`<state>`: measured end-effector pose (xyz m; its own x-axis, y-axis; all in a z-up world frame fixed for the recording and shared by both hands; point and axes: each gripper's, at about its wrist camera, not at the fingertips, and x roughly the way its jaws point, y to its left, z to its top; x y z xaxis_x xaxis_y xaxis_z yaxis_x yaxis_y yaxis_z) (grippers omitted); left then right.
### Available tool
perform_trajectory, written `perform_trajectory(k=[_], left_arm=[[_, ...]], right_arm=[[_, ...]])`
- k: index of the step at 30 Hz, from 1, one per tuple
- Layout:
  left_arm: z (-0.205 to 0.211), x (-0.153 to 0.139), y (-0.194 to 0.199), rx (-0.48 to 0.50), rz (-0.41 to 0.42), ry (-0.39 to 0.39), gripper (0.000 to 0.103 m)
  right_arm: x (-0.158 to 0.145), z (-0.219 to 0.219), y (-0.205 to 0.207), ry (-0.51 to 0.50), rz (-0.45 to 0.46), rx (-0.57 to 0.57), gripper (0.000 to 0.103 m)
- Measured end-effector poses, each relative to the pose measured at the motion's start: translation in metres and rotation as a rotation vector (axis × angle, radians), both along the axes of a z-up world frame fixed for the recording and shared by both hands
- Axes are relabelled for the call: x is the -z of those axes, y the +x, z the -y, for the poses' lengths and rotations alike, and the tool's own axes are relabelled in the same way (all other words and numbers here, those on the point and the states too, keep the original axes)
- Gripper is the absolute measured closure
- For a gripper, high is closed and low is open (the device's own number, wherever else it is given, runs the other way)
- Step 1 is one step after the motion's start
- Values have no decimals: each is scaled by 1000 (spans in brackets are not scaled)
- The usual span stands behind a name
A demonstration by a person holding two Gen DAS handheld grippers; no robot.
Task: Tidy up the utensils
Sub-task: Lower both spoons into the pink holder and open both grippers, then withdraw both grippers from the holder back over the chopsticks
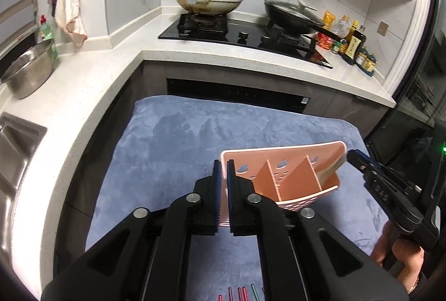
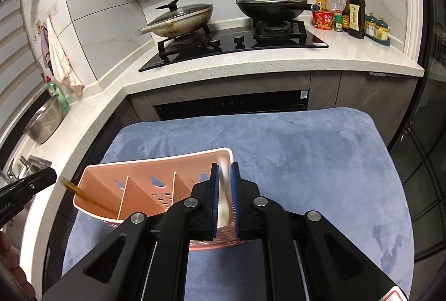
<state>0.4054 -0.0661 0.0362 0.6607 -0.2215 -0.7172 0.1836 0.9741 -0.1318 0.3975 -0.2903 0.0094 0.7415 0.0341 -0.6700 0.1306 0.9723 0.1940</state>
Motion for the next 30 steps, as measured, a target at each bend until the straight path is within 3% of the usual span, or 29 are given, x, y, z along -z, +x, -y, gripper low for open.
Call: perform_trajectory(k=[8,13,21,24,26,30], left_arm=[[-11,-11,-12,-23,31,2,78],[-18,-21,-35,-24,55,3,77],[-36,-19,-97,-25,67,18,76],[-41,-12,-124,-19,61,21,75],[-46,-4,-141,-18,53,20,67],[-54,14,-178,-13,37,41,67]], right_arm=[[-11,3,-16,-7,20,10,93],[-22,1,-43,-8,34,-4,92],[-25,-12,-111,13,21,-40,90],[-18,-19,-146,19,-1,-51,90],[-12,-23,-167,25,-18,-55,89],[8,-31,-210,34,-64,-57,89]])
